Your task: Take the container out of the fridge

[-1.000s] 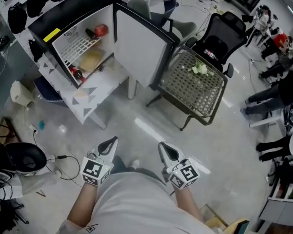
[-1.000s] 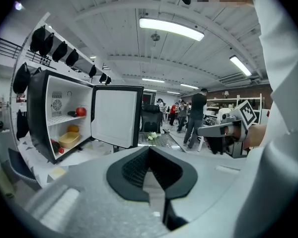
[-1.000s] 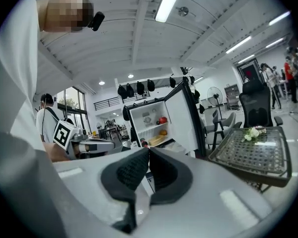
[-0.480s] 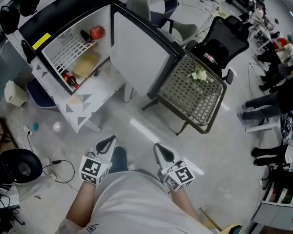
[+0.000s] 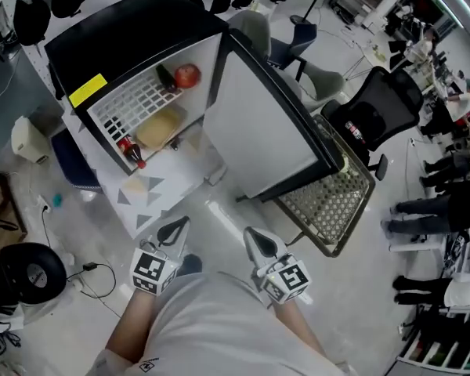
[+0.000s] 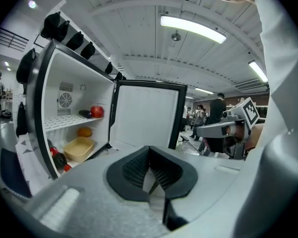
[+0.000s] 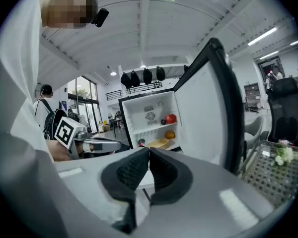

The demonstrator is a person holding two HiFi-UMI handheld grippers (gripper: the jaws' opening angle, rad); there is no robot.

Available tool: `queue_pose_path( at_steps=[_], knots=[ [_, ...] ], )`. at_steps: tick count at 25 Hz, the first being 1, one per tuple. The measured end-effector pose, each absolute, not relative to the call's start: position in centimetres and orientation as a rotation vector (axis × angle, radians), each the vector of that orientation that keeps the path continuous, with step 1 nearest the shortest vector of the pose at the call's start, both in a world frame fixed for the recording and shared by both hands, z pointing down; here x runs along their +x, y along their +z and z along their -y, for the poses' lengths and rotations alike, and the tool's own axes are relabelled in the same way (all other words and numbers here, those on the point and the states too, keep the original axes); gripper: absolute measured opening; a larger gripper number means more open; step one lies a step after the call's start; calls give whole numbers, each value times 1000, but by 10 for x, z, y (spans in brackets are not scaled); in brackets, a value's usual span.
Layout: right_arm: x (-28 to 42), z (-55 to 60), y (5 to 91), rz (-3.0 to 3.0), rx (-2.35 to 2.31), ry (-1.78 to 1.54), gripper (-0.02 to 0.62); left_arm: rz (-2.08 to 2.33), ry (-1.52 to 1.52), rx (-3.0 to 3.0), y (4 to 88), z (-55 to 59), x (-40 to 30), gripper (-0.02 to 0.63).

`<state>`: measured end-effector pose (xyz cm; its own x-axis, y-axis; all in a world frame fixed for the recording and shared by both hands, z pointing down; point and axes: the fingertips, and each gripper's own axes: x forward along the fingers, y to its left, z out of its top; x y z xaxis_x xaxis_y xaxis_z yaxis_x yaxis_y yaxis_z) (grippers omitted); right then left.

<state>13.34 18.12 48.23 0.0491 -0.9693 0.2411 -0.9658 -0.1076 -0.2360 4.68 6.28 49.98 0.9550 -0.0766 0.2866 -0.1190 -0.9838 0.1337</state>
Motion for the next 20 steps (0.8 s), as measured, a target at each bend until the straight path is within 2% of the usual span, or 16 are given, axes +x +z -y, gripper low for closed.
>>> queue_pose_path(
  at_steps=[12, 20],
  knots=[
    [144, -20, 487, -2481, -2117, -455, 4, 503, 436, 2875, 509, 38, 2, 9],
    [144, 65, 520, -2814, -1959, -459, 8, 812, 420, 2754, 509, 72, -28, 9]
  ],
)
